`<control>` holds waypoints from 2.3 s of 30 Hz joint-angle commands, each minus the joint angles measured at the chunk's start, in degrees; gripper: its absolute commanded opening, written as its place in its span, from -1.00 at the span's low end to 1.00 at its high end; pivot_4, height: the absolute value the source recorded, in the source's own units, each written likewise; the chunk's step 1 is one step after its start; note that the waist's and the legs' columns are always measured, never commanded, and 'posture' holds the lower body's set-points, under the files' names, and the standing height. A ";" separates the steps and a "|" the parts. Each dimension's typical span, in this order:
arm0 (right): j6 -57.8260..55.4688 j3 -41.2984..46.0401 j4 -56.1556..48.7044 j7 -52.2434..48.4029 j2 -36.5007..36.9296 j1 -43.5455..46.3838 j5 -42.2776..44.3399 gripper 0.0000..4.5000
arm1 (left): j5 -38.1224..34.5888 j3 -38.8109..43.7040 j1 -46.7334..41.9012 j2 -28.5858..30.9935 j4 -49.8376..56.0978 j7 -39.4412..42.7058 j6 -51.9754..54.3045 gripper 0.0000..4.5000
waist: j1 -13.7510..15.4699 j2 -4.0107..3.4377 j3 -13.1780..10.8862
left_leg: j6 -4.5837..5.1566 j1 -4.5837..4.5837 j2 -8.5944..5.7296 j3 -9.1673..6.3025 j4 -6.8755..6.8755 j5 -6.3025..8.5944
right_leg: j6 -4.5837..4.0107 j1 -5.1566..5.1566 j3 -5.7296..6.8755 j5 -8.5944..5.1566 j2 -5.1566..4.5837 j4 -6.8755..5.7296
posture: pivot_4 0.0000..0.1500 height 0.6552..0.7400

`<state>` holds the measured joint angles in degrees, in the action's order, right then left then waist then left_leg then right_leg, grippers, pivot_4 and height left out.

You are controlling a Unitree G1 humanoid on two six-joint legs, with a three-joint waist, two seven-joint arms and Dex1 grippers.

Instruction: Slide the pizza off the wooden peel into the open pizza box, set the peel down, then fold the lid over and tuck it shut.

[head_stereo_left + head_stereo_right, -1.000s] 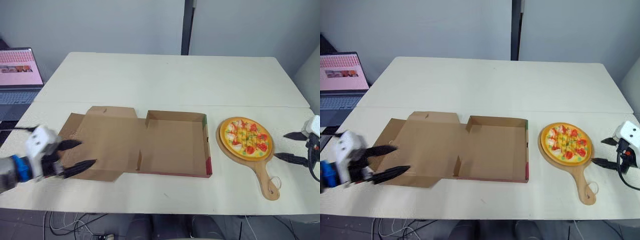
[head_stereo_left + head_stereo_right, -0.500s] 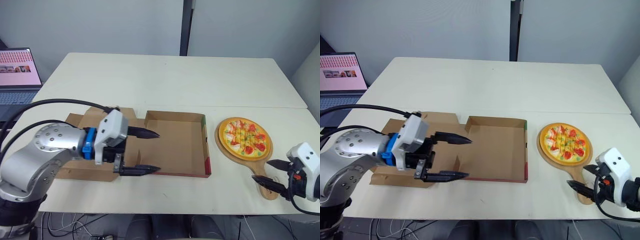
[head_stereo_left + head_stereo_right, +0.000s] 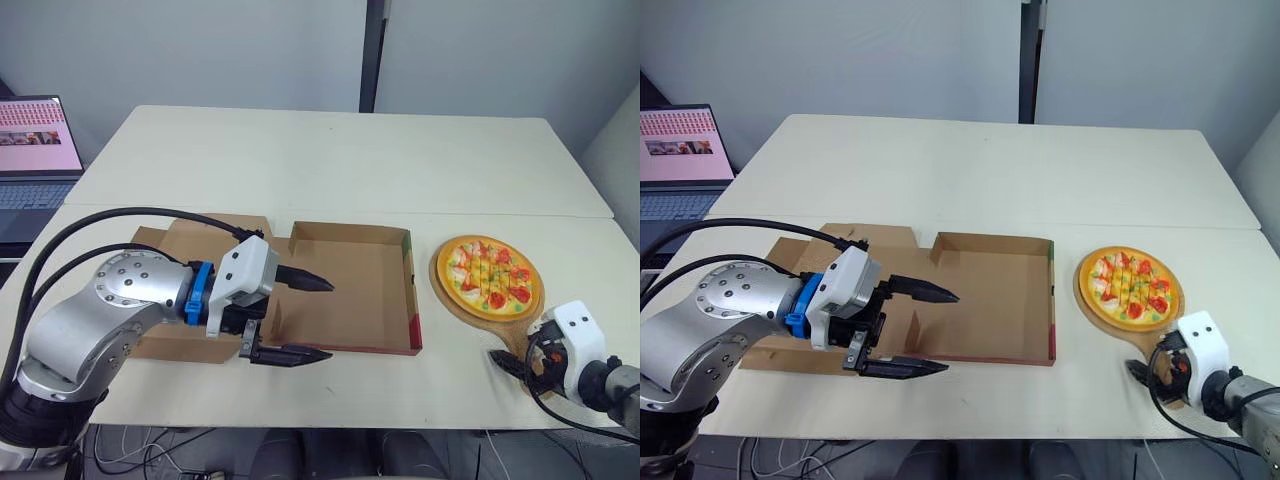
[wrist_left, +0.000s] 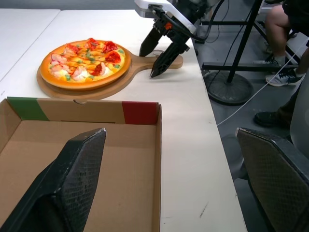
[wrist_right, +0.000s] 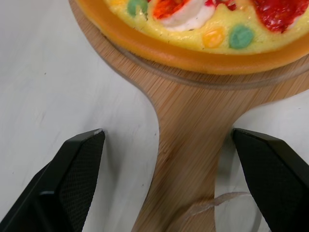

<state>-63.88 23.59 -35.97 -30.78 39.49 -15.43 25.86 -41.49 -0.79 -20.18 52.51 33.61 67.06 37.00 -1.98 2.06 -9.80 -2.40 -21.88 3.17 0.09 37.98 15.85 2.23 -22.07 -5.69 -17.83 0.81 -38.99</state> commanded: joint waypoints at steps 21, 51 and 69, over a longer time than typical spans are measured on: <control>10.41 6.31 8.98 -2.52 0.34 9.19 2.27 -0.32 | -3.08 8.72 3.53 -2.85 -1.30 -2.93 -4.36 1.00 | -0.61 -0.01 -0.01 | 0.00 0.01 0.06 0.13 0.01 0.00 | 0.00 -0.03 -0.13 0.00 0.05 0.02 | 1.00 0.84; 40.26 -23.12 27.55 -29.88 19.78 42.98 -10.79 -0.32 | 2.60 21.06 18.21 1.86 -2.01 -6.96 -6.24 1.00 | -0.83 -0.49 -0.37 | 0.01 -0.12 0.27 0.08 -0.02 0.00 | -0.03 -0.20 -0.03 0.01 -0.03 0.01 | 1.00 0.84; 54.79 -27.17 37.30 -30.20 16.19 51.76 -22.07 -0.32 | 2.35 20.62 18.33 1.56 -1.58 -7.61 -6.21 1.00 | -0.89 -0.54 -0.40 | 0.00 -0.10 0.29 0.10 -0.02 0.00 | -0.10 -0.21 -0.01 0.05 -0.02 -0.01 | 1.00 0.84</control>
<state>-10.72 -5.86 1.71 -62.30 55.54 33.48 3.46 -38.98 19.44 -1.25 54.05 30.95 59.55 31.88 -2.86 1.52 -10.20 -2.40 -21.98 3.46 0.19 37.97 15.85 2.13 -22.27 -5.70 -17.78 0.79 -39.00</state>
